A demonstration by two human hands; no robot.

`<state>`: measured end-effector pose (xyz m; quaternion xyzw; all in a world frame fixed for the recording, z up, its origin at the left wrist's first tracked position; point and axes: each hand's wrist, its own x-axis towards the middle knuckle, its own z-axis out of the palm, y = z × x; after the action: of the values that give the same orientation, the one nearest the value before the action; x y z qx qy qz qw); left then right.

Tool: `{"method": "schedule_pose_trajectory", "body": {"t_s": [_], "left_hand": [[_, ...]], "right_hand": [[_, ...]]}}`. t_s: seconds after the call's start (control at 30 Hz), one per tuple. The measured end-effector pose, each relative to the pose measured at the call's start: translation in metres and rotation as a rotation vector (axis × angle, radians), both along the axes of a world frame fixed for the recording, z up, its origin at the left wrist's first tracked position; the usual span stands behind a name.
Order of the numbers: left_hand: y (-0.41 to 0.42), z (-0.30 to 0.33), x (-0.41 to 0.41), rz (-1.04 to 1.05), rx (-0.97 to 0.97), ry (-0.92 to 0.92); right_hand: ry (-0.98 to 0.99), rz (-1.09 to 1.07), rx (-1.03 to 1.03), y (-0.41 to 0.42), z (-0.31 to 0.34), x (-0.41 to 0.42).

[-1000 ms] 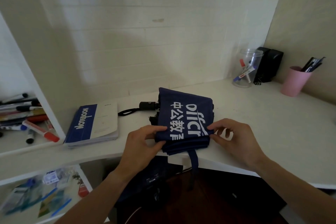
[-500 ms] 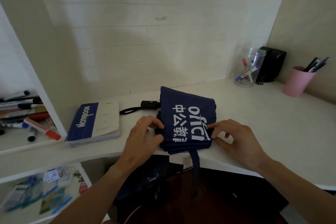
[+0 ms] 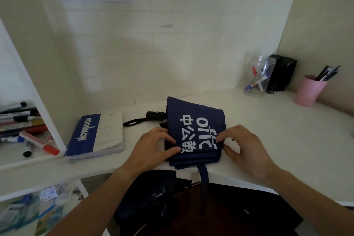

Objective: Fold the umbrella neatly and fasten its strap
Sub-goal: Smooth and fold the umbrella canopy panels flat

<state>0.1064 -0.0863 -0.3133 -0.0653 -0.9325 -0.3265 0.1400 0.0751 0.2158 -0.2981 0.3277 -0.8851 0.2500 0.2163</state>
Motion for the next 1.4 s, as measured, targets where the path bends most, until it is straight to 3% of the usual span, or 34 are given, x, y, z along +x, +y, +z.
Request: {"method": "schedule_pose_trajectory", "body": {"t_s": [0.2, 0.43, 0.6, 0.8, 0.93, 1.07, 1.2, 1.23, 1.4], "left_hand": [[-0.001, 0.006, 0.0, 0.015, 0.12, -0.04], [-0.006, 0.001, -0.002, -0.076, 0.034, -0.005], [-0.005, 0.005, 0.002, -0.128, 0.023, 0.017], [-0.015, 0.005, 0.01, -0.13, -0.106, -0.072], [-0.013, 0.006, 0.014, -0.071, -0.067, -0.044], [-0.009, 0.007, 0.014, -0.054, -0.058, -0.022], [-0.015, 0.005, 0.015, -0.089, -0.099, -0.03], [-0.017, 0.005, 0.016, -0.098, -0.108, -0.038], [-0.022, 0.011, 0.021, -0.129, -0.139, -0.068]], "right_hand": [[0.006, -0.015, 0.123, 0.0, 0.002, 0.01], [0.107, 0.051, 0.127, -0.003, 0.008, 0.015], [0.202, -0.026, 0.216, -0.014, 0.008, 0.01], [0.293, 0.133, 0.278, -0.014, 0.009, 0.014], [0.237, 0.203, 0.366, -0.009, 0.002, 0.019], [0.015, 0.146, 0.308, -0.016, 0.014, 0.023], [0.0, 0.013, -0.055, -0.04, 0.03, 0.009], [-0.022, -0.015, -0.068, -0.045, 0.03, 0.007], [-0.255, 0.004, 0.477, -0.046, 0.001, 0.009]]}}
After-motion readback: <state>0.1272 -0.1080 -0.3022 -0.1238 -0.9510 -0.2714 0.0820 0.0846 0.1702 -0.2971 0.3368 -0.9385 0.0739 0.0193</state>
